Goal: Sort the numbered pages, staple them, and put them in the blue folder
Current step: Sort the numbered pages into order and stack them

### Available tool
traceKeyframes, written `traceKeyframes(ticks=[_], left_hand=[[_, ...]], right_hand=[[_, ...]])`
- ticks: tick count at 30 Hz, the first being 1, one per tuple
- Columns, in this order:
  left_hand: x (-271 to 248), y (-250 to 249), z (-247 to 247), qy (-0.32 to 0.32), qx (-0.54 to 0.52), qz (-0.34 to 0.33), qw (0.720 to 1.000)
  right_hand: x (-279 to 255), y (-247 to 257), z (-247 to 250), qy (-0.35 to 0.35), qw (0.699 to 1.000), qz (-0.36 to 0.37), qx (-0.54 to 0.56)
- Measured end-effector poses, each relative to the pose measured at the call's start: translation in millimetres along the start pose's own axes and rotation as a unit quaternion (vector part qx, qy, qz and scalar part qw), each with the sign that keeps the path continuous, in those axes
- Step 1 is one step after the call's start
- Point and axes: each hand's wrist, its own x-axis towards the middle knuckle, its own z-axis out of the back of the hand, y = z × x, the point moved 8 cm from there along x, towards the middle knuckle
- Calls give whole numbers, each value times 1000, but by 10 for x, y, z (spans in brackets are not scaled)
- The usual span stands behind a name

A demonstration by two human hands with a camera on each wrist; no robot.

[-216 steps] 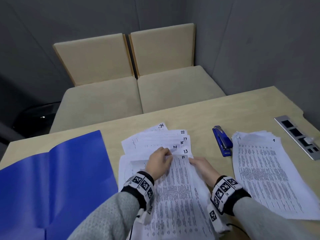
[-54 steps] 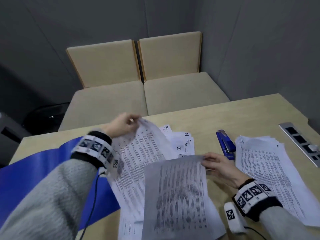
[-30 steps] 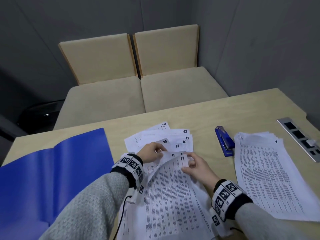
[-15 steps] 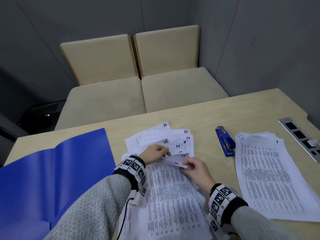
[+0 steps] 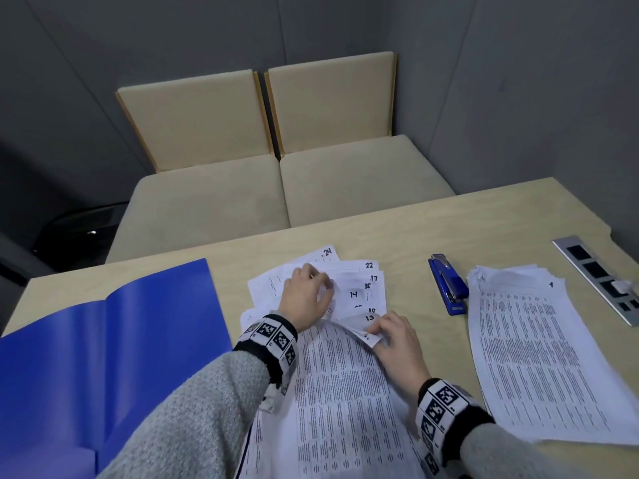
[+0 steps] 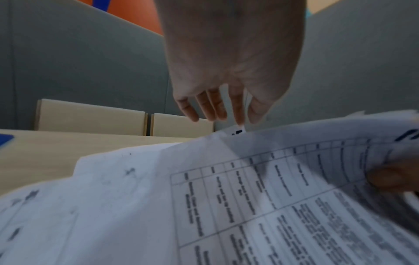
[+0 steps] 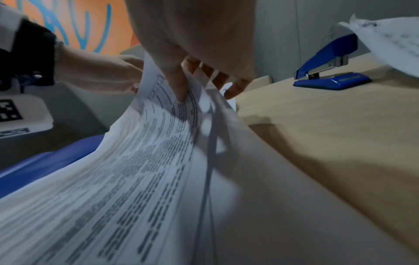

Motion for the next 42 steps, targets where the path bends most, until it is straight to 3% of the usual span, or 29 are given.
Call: traceKeyframes(ticks=[2,6,16,21,24,26,28,33,37,42], left_hand=[[42,51,-10,-13,22,11,1000],[93,82,-135,38,-10,0,999],[77,106,-75,16,-68,1,998],[163,148,-144,57,-119,77,988],[210,118,-256,135,-103,89,981],[234,89,-293,166,-63,80,981],[259,32,-241,149,-17,57,987],[235,-121,-208,146,70,-55,985],[203,-116,-240,174,48,-47,982],[223,-144,-106,157,-7,-30,987]], right_hand=[[-6,27,31,-15,1000,14,-9],[-22,12,119,-47,999,19,-9],[48,-94,114,-59,998,-14,10],[-14,-94,27,-20,996,-15,80],[-14,-108,-7,-7,993,-23,116],[-6,-132,-26,1,991,-28,134],[0,-161,-22,1,989,-33,144],[6,-151,8,-4,975,-53,217],[30,-89,22,11,967,-68,246],[64,-82,58,13,961,-71,266]])
